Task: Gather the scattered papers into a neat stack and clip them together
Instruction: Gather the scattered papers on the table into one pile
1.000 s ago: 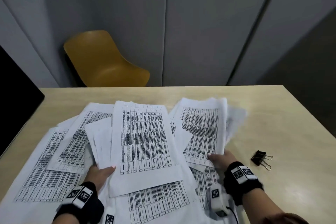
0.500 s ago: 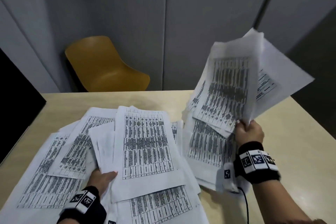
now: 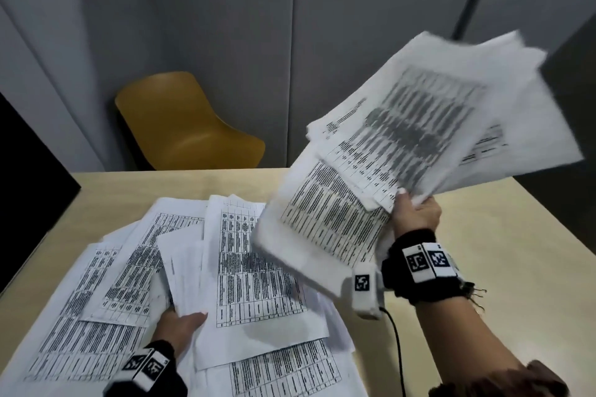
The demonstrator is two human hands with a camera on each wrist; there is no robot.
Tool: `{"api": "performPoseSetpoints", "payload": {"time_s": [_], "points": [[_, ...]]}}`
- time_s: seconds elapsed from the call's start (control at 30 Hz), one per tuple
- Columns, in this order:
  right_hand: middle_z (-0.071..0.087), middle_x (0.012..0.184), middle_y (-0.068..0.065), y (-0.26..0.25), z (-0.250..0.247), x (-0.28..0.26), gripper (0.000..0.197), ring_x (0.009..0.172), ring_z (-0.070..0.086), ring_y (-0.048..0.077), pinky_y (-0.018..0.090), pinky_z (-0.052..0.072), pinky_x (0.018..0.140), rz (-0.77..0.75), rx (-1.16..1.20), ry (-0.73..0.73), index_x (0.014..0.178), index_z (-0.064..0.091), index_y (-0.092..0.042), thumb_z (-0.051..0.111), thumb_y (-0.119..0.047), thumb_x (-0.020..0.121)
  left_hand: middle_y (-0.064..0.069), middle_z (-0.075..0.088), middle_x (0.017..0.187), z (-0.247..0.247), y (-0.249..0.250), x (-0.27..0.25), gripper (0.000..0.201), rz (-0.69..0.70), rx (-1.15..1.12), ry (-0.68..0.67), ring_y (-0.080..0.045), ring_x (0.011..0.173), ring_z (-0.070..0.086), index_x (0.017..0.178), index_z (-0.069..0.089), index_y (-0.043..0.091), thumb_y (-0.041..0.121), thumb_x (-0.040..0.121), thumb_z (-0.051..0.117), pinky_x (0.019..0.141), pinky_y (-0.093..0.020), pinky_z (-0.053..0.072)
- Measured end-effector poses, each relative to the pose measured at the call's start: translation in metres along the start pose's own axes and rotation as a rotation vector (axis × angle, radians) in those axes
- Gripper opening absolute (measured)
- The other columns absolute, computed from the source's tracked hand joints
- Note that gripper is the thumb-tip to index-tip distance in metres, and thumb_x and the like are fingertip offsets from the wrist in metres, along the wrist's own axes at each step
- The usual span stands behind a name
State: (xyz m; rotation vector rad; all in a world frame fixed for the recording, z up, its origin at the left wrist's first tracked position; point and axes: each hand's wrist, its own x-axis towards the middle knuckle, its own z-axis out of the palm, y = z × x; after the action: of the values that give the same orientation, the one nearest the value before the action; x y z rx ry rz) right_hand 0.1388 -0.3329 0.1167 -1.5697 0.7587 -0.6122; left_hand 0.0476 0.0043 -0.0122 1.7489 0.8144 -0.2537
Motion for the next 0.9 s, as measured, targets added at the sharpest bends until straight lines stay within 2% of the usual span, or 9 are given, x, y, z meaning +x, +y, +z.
{"api": "performPoseSetpoints", "payload": {"time_s": [0.13,0.27,0.33,0.47,0.57,0.67,0.73,0.83,0.9], "points": [[0.061,0.081,0.011,0.047,0.008,-0.028,0.016,0.075,0.057,0.023,0.033,0.049,0.072,0.120,-0.101,-0.289,0.101,0.058,-0.004,0.056,-0.008,0.085,-0.022,0.054,0.126,-0.001,0.000,0.002,0.052,-0.008,0.004,-0.013,-0.040,0.120,0.048,0.126,0.042,-0.010,0.002,0.081,0.063,0.105,-0.045,0.033],[0.056,0.071,0.009,0.080,0.000,-0.047,0.018,0.058,0.052,0.020,0.024,0.045,0.042,0.264,-0.220,-0.548,0.103,0.052,-0.001,0.057,-0.004,0.086,-0.022,0.056,0.123,-0.002,0.000,0.004,0.056,-0.018,-0.006,-0.038,-0.036,0.113,0.051,0.125,0.043,-0.011,0.006,0.078,0.067,0.103,-0.043,0.036],[0.054,0.066,0.010,0.091,-0.004,-0.049,0.022,0.053,0.049,0.020,0.021,0.044,0.037,0.280,-0.268,-0.634,0.103,0.053,0.001,0.060,0.003,0.082,-0.022,0.058,0.118,-0.002,0.000,0.005,0.056,-0.026,-0.030,-0.057,-0.033,0.107,0.053,0.121,0.047,-0.010,0.006,0.072,0.069,0.099,-0.040,0.037],[0.062,0.080,0.015,0.094,-0.007,-0.053,0.036,0.056,0.057,0.023,0.023,0.047,0.045,0.292,-0.156,-0.627,0.112,0.054,-0.011,0.054,0.008,0.082,-0.021,0.055,0.123,0.000,-0.001,0.005,0.048,-0.043,-0.029,-0.070,-0.037,0.119,0.048,0.124,0.043,-0.005,0.006,0.082,0.062,0.104,-0.045,0.034],[0.059,0.069,0.009,0.094,-0.010,-0.049,0.023,0.052,0.055,0.018,0.017,0.045,0.038,0.301,-0.203,-0.692,0.104,0.055,-0.004,0.051,0.009,0.085,-0.017,0.061,0.110,-0.001,-0.002,0.007,0.032,-0.043,-0.086,-0.111,-0.034,0.107,0.054,0.112,0.051,-0.001,0.004,0.082,0.061,0.103,-0.044,0.037],[0.061,0.073,0.006,0.098,-0.013,-0.046,0.023,0.060,0.056,0.017,0.018,0.048,0.044,0.267,-0.298,-0.778,0.105,0.055,-0.002,0.057,0.006,0.083,-0.020,0.065,0.111,-0.001,-0.007,0.012,0.036,-0.051,-0.115,-0.127,-0.037,0.105,0.059,0.111,0.055,0.001,0.006,0.077,0.066,0.103,-0.053,0.039],[0.064,0.082,0.015,0.107,-0.013,-0.047,0.021,0.065,0.060,0.026,0.023,0.054,0.053,0.263,-0.235,-0.720,0.097,0.056,-0.007,0.061,0.004,0.081,-0.023,0.066,0.107,0.001,-0.005,0.014,0.034,-0.055,-0.158,-0.142,-0.040,0.103,0.061,0.111,0.056,-0.002,0.001,0.078,0.064,0.100,-0.056,0.041],[0.067,0.085,0.017,0.113,-0.011,-0.051,0.016,0.075,0.064,0.034,0.043,0.055,0.076,0.185,-0.225,-0.666,0.091,0.059,-0.011,0.066,-0.007,0.077,-0.019,0.068,0.092,0.006,0.014,-0.006,0.018,-0.010,-0.154,-0.198,-0.036,0.090,0.063,0.099,0.059,-0.005,-0.008,0.083,0.053,0.092,-0.047,0.047],[0.064,0.083,0.007,0.117,-0.014,-0.050,0.021,0.076,0.063,0.027,0.038,0.054,0.076,0.123,-0.303,-0.671,0.097,0.057,-0.010,0.067,-0.010,0.078,-0.013,0.065,0.086,0.009,0.021,-0.018,0.014,0.016,-0.189,-0.228,-0.030,0.083,0.060,0.091,0.058,-0.003,-0.011,0.085,0.048,0.084,-0.038,0.046]]}}
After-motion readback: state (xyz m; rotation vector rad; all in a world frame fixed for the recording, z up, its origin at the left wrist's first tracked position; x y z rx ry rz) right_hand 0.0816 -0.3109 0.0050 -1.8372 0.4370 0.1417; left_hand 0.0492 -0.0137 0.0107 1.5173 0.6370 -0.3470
